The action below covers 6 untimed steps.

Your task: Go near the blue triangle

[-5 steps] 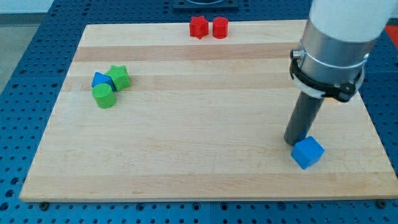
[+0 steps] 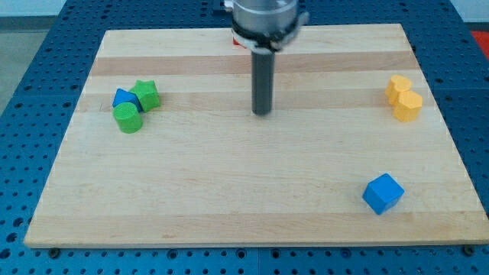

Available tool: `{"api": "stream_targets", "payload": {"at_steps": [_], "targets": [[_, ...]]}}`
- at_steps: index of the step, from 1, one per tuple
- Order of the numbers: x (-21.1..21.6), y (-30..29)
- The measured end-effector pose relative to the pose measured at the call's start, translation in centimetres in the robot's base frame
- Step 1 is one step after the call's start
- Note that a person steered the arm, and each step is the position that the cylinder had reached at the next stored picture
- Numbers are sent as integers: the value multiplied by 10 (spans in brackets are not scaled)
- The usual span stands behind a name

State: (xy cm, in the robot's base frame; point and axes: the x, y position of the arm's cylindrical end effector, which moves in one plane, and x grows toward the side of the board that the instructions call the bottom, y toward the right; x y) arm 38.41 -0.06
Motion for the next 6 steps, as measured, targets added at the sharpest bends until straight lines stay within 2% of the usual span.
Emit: {"api": "stream_targets", "payload": {"at_steps": [1, 2, 4, 5, 6], "targets": [[-50, -46], [-64, -117], [-58, -299], [-50, -303], [-23, -298]]}}
